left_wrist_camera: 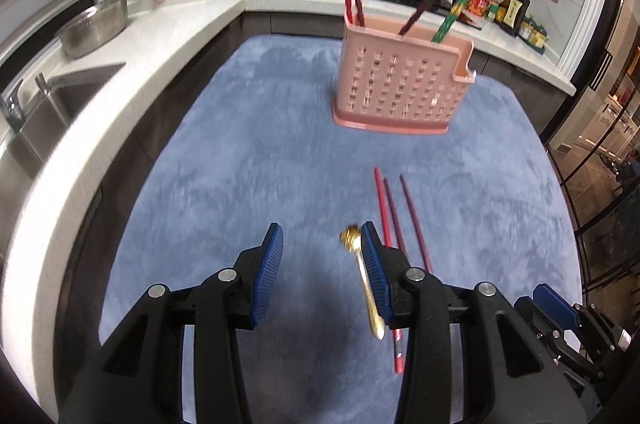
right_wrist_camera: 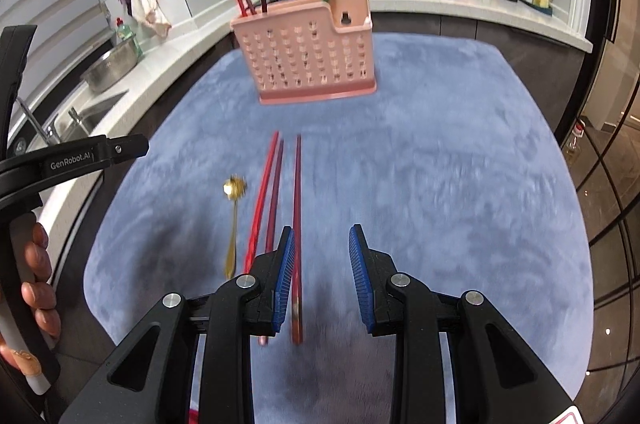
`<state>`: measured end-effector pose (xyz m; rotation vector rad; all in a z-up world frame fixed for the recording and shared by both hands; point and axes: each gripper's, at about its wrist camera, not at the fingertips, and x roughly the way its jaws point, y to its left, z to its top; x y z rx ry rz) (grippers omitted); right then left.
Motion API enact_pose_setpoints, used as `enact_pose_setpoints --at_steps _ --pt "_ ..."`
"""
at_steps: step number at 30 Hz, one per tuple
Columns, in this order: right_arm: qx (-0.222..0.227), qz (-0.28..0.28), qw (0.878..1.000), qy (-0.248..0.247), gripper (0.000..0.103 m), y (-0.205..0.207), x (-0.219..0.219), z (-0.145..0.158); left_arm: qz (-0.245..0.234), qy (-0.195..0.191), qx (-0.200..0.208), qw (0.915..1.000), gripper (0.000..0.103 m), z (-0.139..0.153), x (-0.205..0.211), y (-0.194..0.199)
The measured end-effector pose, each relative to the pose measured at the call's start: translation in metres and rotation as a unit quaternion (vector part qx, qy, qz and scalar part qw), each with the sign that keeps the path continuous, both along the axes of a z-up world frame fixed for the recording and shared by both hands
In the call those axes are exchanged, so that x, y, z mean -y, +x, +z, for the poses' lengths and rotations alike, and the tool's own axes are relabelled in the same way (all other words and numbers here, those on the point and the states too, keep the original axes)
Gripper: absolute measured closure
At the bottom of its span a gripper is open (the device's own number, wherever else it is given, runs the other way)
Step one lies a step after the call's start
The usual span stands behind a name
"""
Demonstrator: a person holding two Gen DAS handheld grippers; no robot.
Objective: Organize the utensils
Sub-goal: 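Move both tools back down toward the gold spoon and red chopsticks, then grasp the gold spoon with the left tool while the right tool grasps a dark red chopstick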
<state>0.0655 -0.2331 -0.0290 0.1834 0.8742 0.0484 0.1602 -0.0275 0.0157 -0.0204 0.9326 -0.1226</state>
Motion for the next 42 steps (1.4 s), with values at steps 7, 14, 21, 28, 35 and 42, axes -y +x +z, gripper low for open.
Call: enact_pose_setpoints --at_steps 7,14,21,28,35,42 --pt "-0.029 0.012 0.999 0.002 0.075 -0.014 -0.012 -0.03 0.0 0.007 -0.037 0.9993 0.064 -0.033 -0.003 -0.015" --pt "-0.051 0.027 0.998 -0.001 0.075 -0.017 -0.024 -0.054 0.001 0.014 -0.064 0.9979 0.058 -0.059 -0.005 -0.027" --pt "-0.067 0.034 0.997 -0.003 0.075 -0.017 -0.03 -0.071 0.006 0.018 -0.079 0.9967 0.056 -0.077 -0.009 -0.031" --pt "-0.073 0.039 0.996 -0.01 0.076 -0.012 -0.035 -0.08 0.0 0.027 -0.083 0.9962 0.047 -0.083 -0.003 -0.033" --pt "-0.072 0.032 0.997 -0.023 0.095 -0.009 -0.032 -0.084 -0.011 0.027 -0.092 0.9953 0.045 -0.09 0.004 -0.032" --pt "-0.073 0.02 0.997 -0.006 0.095 -0.013 -0.023 -0.082 -0.028 0.026 -0.099 0.9944 0.044 -0.096 0.02 -0.03"
